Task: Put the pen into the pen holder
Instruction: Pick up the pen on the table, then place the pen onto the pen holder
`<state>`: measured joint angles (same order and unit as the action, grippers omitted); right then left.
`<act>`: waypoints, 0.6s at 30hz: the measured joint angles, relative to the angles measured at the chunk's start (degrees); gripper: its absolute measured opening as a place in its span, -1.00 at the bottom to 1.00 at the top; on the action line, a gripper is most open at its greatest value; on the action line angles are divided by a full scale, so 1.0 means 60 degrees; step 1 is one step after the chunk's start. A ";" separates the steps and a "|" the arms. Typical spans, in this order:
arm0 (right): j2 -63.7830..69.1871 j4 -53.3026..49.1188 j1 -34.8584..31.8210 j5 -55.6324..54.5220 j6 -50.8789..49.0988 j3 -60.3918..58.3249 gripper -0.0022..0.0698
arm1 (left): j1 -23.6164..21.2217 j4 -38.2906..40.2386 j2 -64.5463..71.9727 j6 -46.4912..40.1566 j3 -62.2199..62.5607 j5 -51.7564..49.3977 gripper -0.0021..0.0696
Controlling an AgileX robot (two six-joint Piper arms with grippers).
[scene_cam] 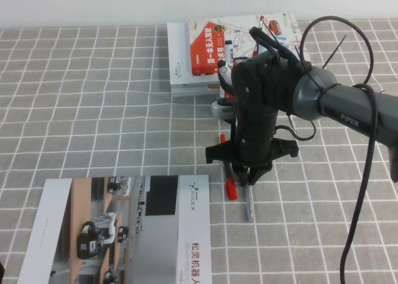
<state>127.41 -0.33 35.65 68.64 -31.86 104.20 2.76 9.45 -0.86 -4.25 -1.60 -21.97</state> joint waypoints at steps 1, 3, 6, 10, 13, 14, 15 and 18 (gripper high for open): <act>-0.0003 -0.0018 0.0000 0.0000 0.0060 0.0016 -0.76 | 0.0000 0.0000 0.0000 0.0000 0.0000 0.0000 -0.95; -0.0026 -0.0038 0.0000 -0.0078 0.0165 0.0016 -0.82 | 0.0000 0.0000 0.0000 0.0000 0.0000 0.0000 -0.95; -0.0205 -0.0152 0.0000 -0.0516 0.0585 -0.0066 -0.83 | 0.0000 0.0000 0.0000 0.0000 0.0000 0.0000 -0.95; -0.0982 -0.0304 0.0159 -0.1358 0.1166 -0.0157 -0.83 | 0.0000 0.0000 0.0000 0.0000 0.0000 0.0000 -0.95; -0.2276 -0.0629 0.0448 -0.2566 0.1238 -0.0775 -0.83 | 0.0000 0.0000 0.0000 0.0000 0.0000 0.0000 -0.95; -0.2638 -0.0723 0.0544 -0.3135 0.1190 -0.1196 -0.83 | 0.0000 0.0000 0.0000 0.0000 0.0000 0.0000 -0.95; -0.3108 -0.0856 0.0616 -0.3693 0.1129 -0.1626 -0.83 | 0.0000 0.0000 0.0000 0.0000 0.0000 0.0000 -0.95; -0.4522 -0.1347 0.0840 -0.6398 0.1088 -0.3791 -0.83 | 0.0000 0.0000 0.0000 0.0000 0.0000 0.0000 -0.95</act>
<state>100.28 -8.42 40.69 30.25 -25.33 81.45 2.76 9.45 -0.86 -4.25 -1.60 -21.97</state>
